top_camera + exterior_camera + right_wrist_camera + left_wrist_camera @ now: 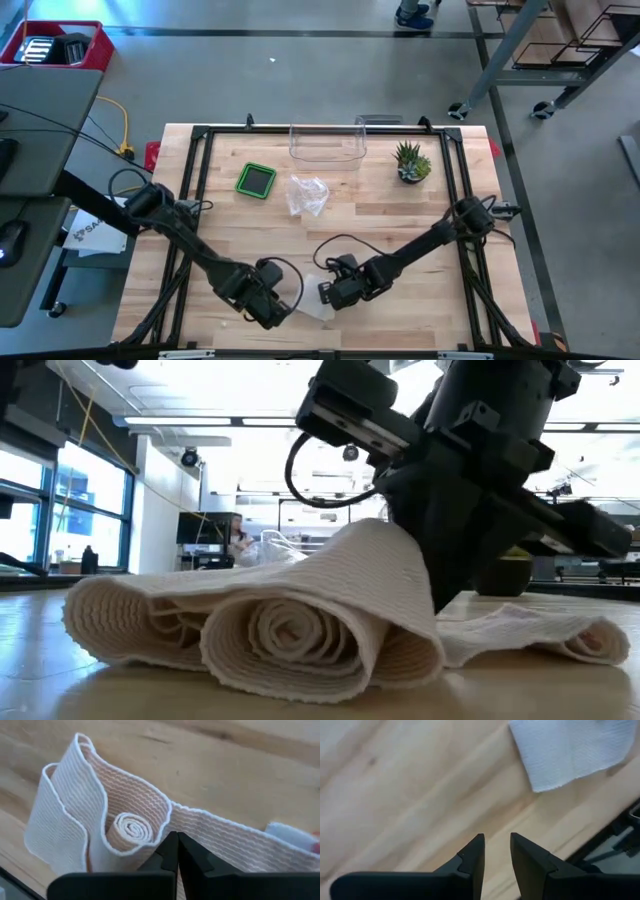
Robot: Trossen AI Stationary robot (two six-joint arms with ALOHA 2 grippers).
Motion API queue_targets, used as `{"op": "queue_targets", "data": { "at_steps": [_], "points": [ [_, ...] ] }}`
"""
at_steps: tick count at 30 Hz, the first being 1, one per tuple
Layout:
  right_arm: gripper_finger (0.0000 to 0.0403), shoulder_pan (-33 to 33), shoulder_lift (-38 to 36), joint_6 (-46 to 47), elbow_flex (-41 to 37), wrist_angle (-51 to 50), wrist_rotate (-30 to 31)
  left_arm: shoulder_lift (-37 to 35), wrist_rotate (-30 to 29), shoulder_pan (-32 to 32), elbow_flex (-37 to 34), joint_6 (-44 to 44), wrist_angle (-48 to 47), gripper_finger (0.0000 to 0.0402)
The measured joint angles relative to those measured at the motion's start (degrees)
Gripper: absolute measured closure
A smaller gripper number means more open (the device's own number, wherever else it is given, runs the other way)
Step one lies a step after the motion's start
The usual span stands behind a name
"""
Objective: Roll bandage
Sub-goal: Roll the bandage
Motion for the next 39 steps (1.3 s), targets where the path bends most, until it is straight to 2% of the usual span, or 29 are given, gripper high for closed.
{"op": "queue_targets", "data": {
  "at_steps": [3, 7, 14, 19, 23, 27, 30, 35, 39],
  "points": [
    [0.0391, -0.59, -0.70, -0.56, 0.02, -1.31, -0.26, -0.90, -1.12, 0.85, 0.00, 1.86, -1.68, 0.0324],
    [0.0345, -1.66, -1.95, -2.32, 0.02, -2.26, -0.24, -3.09, -2.89, 2.75, -1.00, 5.13, -1.97, 0.0335],
    [0.0241, -2.80, -6.38, -4.83, 0.13, -11.59, -0.13, -14.03, -3.60, 5.27, -13.11, 5.61, 0.61, 0.0363],
    [0.0199, -1.40, -9.38, -3.89, 0.18, -17.35, -5.26, -26.69, -6.62, 5.56, -27.12, 0.20, 12.44, 0.0384],
    [0.0192, 2.55, -8.76, 2.07, 0.22, -16.48, -7.65, -32.40, -9.72, 5.52, -38.99, -7.55, 30.00, 0.0400],
    [0.0192, 4.31, -5.94, 5.50, 0.24, -17.42, -8.18, -29.57, -10.51, 5.63, -46.54, -11.74, 49.72, 0.0401],
    [0.0192, 3.63, -4.60, 4.63, 0.22, -17.11, -8.06, -24.40, -10.15, 6.04, -46.90, -13.72, 56.05, 0.0401],
    [0.0192, 2.86, -3.04, 2.91, 0.24, -16.65, -7.63, -14.95, -4.93, 6.33, -42.35, -14.09, 57.44, 0.0401],
    [0.0192, 2.28, -2.61, 0.59, 0.31, -16.31, -7.58, -9.30, -2.95, 5.78, -39.13, -16.20, 58.40, 0.0401]
  ]
}}
